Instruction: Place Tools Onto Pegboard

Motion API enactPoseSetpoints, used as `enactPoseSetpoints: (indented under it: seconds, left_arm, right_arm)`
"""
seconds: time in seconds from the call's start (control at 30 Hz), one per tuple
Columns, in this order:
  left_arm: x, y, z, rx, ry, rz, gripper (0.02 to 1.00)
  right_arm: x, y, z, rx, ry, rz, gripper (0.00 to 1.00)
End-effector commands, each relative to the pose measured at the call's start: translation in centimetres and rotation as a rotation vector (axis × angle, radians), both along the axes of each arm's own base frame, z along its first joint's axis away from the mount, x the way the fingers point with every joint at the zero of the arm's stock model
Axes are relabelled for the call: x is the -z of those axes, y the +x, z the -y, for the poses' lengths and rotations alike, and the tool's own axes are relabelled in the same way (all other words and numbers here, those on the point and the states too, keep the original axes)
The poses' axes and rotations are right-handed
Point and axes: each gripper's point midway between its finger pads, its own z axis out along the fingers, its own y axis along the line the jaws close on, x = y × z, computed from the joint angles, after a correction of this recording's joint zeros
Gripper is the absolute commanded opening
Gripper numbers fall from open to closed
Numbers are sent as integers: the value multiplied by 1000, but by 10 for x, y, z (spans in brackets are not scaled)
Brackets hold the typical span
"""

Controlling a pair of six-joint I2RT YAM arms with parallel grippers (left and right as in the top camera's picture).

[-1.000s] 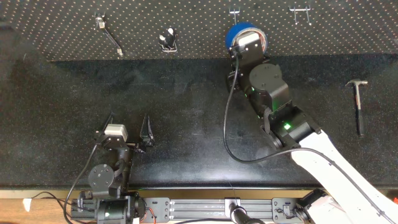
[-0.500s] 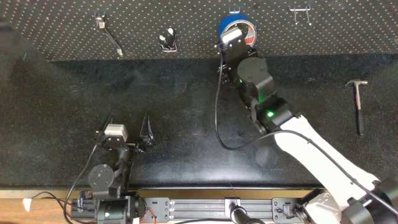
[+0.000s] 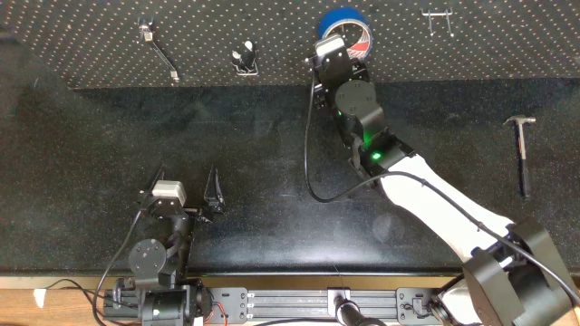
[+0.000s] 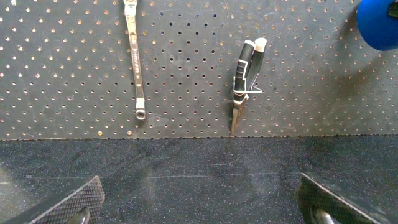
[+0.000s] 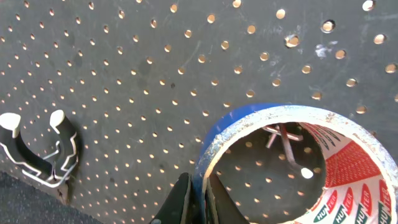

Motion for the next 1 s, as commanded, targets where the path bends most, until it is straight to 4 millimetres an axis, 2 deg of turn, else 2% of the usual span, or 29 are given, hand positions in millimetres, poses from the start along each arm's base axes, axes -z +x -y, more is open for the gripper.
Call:
enactPoseSetpoints:
  seconds: [0.03,0.27,0.3,0.37,0.4,0.5,0.67,0.77,0.8,0.83,0.9,0.97,1.0]
  left_arm:
    - [0,-1,3,16,1,2,996]
    - [0,-1,3,16,1,2,996]
    - [0,-1,3,16,1,2,996]
    - [0,-1,3,16,1,2,996]
    - [0,-1,3,16,1,2,996]
    - [0,-1,3,16,1,2,996]
    - [0,-1,3,16,1,2,996]
    - [0,-1,3,16,1,2,996]
    - [0,-1,3,16,1,2,996]
    - [0,-1,3,16,1,2,996]
    - [0,-1,3,16,1,2,996]
    - [0,-1,3,16,1,2,996]
    - [0,-1,3,16,1,2,996]
  right_arm:
    - [3,8,-2,18,-6,29,75]
    - [5,9,-3,17,-3,31,88]
    - [5,9,-3,16,-3,31,161]
    - [5,9,-5,6,-2,30,169]
    - [5,9,-5,6,-2,30,229]
    - [6,8,-6,3,-6,23,237]
    - [4,-11,-9,-27,-43,-34,251]
    - [0,-32,-7,-55,-77,-94,314]
    - [0,-40,-8,-84,-86,-118,349]
    - [0,-50,-7,-117,-97,-150,459]
    - [-1,-76,-4,-188,-116,-219,772]
    - [3,-98,4,-235,-108,-305,993]
    - [8,-111,11,-252,-67,-381,993]
